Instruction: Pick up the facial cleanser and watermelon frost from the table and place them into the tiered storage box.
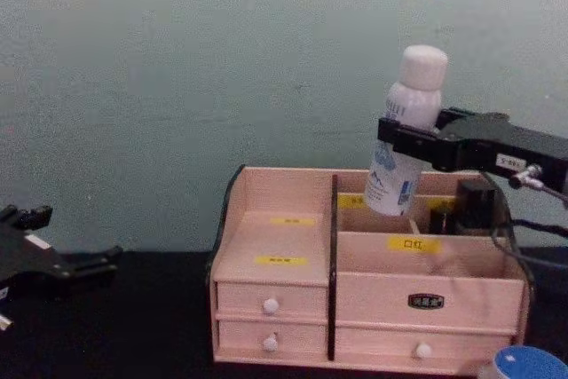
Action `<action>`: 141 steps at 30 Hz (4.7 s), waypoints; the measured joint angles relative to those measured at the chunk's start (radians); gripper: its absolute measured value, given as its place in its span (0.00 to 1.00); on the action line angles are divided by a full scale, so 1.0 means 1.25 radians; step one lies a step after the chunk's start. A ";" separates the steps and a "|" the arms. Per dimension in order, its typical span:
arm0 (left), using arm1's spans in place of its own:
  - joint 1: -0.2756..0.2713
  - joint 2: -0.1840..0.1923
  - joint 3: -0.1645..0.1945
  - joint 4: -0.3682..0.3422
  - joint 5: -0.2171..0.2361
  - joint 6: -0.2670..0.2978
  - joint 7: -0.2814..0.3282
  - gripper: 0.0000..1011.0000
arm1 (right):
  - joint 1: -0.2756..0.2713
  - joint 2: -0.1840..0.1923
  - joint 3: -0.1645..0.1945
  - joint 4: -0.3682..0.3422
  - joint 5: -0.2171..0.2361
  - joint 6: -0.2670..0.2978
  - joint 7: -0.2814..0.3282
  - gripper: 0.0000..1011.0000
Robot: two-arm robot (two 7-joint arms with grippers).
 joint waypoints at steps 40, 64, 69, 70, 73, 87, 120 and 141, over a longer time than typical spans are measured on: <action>0.000 0.000 0.000 0.000 0.000 0.000 0.000 0.99 | 0.092 -0.089 0.007 0.210 -0.109 0.009 -0.008 0.59; 0.000 0.000 0.000 0.000 0.000 0.000 0.000 0.99 | 0.093 -0.094 0.005 0.225 -0.131 0.034 -0.013 0.59; 0.000 0.000 0.000 0.000 0.000 0.000 0.000 0.99 | 0.092 -0.094 0.004 0.225 -0.131 0.034 -0.013 0.59; 0.000 0.000 0.000 0.000 0.000 0.000 0.000 0.99 | 0.092 -0.093 0.004 0.224 -0.130 0.034 -0.013 0.59; 0.000 0.000 0.000 0.000 0.000 0.000 0.000 0.99 | 0.092 -0.093 0.004 0.224 -0.130 0.034 -0.013 0.65; 0.000 0.000 0.000 0.000 0.000 0.000 0.000 0.99 | 0.092 -0.093 0.004 0.224 -0.129 0.033 -0.013 0.99; 0.000 0.000 0.000 0.000 0.000 0.000 0.000 0.99 | -0.194 0.117 0.103 -0.232 -0.015 0.110 0.014 0.99; 0.000 0.000 0.000 0.000 0.000 0.000 0.000 0.99 | -0.365 0.264 0.124 -0.372 0.056 0.202 0.006 0.99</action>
